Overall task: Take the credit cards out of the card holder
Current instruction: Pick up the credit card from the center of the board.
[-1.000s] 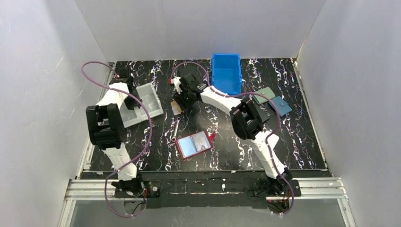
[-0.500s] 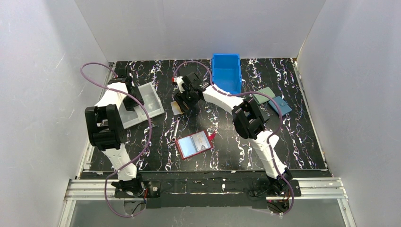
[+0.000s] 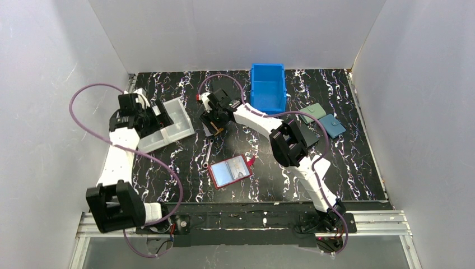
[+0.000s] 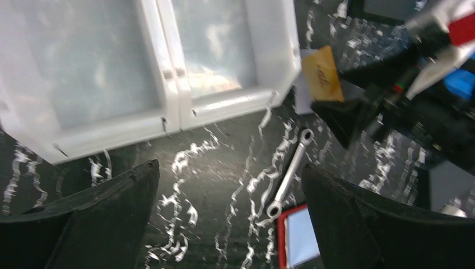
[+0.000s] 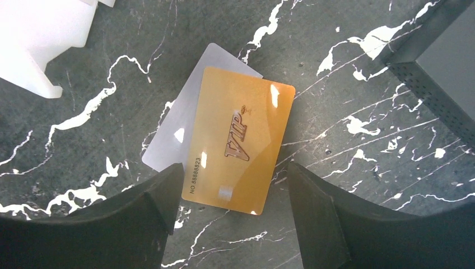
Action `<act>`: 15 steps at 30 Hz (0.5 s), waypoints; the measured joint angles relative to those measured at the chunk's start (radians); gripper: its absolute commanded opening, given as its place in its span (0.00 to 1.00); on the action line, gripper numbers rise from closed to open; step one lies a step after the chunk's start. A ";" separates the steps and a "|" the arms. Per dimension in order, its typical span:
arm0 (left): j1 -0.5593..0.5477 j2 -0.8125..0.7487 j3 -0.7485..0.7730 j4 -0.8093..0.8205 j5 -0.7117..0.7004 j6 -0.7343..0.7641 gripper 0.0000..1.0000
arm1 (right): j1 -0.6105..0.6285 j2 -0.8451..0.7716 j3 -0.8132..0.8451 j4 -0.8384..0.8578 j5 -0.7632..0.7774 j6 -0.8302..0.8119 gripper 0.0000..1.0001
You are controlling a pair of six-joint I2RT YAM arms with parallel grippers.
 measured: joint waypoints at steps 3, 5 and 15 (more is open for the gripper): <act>0.016 -0.085 -0.093 0.028 0.096 -0.043 0.98 | 0.004 -0.007 -0.023 0.016 0.021 -0.021 0.69; 0.020 -0.111 -0.150 0.061 0.181 -0.080 0.92 | 0.005 -0.022 -0.054 0.038 0.021 -0.027 0.66; -0.018 -0.114 -0.437 0.322 0.493 -0.362 0.78 | 0.006 -0.134 -0.250 0.100 -0.021 -0.112 0.48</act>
